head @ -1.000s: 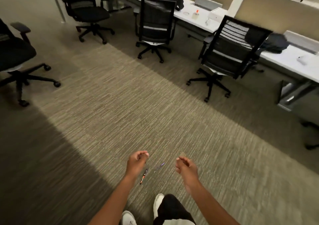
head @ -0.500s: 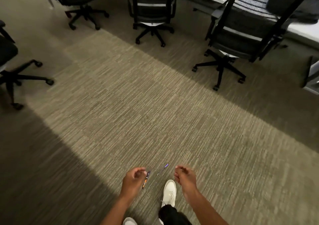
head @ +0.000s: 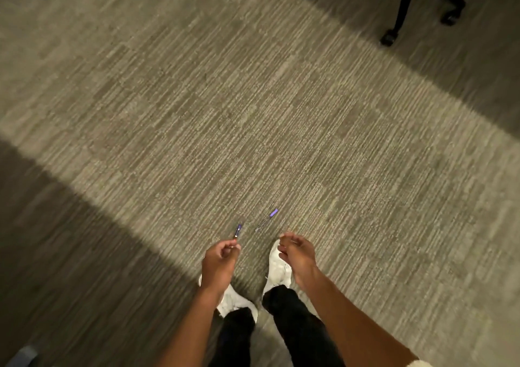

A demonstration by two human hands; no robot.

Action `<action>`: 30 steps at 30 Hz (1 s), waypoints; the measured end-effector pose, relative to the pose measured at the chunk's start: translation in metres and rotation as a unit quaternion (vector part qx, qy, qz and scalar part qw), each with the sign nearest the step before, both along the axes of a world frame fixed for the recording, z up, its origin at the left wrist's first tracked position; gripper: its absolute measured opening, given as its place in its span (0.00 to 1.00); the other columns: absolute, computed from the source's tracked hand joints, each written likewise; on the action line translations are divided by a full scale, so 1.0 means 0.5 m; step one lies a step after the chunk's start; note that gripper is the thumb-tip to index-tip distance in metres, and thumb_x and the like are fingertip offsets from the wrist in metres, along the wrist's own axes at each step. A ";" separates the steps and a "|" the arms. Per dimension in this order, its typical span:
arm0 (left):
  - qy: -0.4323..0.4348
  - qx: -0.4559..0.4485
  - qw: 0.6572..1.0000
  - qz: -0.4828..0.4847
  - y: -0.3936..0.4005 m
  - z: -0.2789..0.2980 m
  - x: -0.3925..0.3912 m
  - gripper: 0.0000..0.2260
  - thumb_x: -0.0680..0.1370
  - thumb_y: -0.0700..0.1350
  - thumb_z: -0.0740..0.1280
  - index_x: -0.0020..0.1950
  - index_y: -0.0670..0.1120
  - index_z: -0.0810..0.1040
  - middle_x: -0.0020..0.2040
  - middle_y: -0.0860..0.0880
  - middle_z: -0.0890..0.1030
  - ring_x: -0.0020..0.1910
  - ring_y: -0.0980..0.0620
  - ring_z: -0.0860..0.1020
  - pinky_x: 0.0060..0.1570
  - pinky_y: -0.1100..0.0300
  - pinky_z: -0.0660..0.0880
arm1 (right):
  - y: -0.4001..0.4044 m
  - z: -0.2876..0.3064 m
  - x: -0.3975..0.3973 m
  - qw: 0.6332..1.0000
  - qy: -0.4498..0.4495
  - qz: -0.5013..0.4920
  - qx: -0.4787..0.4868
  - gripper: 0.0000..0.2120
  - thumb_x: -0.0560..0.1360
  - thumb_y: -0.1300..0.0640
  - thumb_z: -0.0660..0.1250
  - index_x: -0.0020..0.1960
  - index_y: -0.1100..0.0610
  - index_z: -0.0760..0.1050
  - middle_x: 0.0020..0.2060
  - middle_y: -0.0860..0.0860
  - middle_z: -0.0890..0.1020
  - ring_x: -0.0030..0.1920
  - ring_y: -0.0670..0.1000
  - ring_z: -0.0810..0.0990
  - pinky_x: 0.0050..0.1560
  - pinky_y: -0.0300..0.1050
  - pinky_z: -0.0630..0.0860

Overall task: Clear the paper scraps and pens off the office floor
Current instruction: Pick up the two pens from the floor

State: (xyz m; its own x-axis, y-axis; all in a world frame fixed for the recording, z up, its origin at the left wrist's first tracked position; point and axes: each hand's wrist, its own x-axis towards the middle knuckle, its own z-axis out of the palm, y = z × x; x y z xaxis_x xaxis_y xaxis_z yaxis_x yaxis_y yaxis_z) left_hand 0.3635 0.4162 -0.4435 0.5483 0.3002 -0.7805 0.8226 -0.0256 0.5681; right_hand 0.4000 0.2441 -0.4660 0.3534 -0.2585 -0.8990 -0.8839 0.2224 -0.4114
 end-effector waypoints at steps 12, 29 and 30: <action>0.007 0.062 0.995 -0.081 0.026 -0.548 -0.032 0.05 0.72 0.39 0.73 0.42 0.49 0.80 0.34 0.54 0.82 0.33 0.57 0.79 0.32 0.72 0.72 | 0.033 -0.544 -0.021 0.998 0.010 0.034 -0.058 0.07 0.75 0.64 0.69 0.52 0.60 0.80 0.41 0.54 0.81 0.39 0.52 0.78 0.42 0.49 0.76; 0.068 0.223 0.939 -0.254 0.010 -0.910 -0.091 0.03 0.71 0.41 0.71 0.41 0.42 0.81 0.41 0.39 0.84 0.43 0.41 0.82 0.44 0.50 0.76 | 0.056 -0.924 -0.016 0.963 0.047 0.123 -0.237 0.06 0.69 0.56 0.74 0.41 0.59 0.83 0.38 0.56 0.86 0.43 0.58 0.85 0.51 0.51 0.80; 0.062 0.218 0.943 -0.242 0.009 -0.909 -0.089 0.03 0.71 0.40 0.71 0.39 0.41 0.81 0.38 0.38 0.84 0.41 0.39 0.82 0.42 0.49 0.76 | 0.053 -0.925 -0.016 0.960 0.051 0.130 -0.242 0.05 0.68 0.57 0.74 0.41 0.59 0.83 0.37 0.56 0.86 0.43 0.58 0.85 0.50 0.50 0.80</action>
